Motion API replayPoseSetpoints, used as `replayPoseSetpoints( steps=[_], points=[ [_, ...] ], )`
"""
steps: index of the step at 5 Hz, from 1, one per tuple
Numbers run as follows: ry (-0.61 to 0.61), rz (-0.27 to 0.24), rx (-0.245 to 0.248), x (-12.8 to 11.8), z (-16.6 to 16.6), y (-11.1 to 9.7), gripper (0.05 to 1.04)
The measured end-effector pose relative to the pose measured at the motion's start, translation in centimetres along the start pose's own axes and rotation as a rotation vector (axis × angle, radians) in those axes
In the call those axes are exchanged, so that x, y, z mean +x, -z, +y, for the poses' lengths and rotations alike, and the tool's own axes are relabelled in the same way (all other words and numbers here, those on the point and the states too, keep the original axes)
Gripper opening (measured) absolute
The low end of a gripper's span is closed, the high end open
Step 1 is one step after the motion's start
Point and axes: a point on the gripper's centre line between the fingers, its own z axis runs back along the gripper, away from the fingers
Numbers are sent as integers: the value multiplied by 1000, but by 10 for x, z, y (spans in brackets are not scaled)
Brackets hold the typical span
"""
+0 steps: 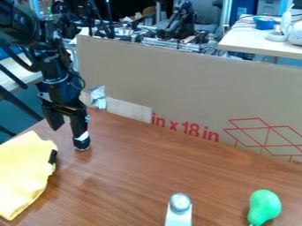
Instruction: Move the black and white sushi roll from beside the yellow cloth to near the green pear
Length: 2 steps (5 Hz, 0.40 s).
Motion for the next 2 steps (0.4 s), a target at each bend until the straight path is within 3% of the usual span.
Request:
replayPoseSetpoints(
  steps=[1, 2],
  points=[
    [0, 8, -15, 11, 2, 9, 1001],
    [-9, 50, -38, 11, 3, 23, 1001]
  ],
)
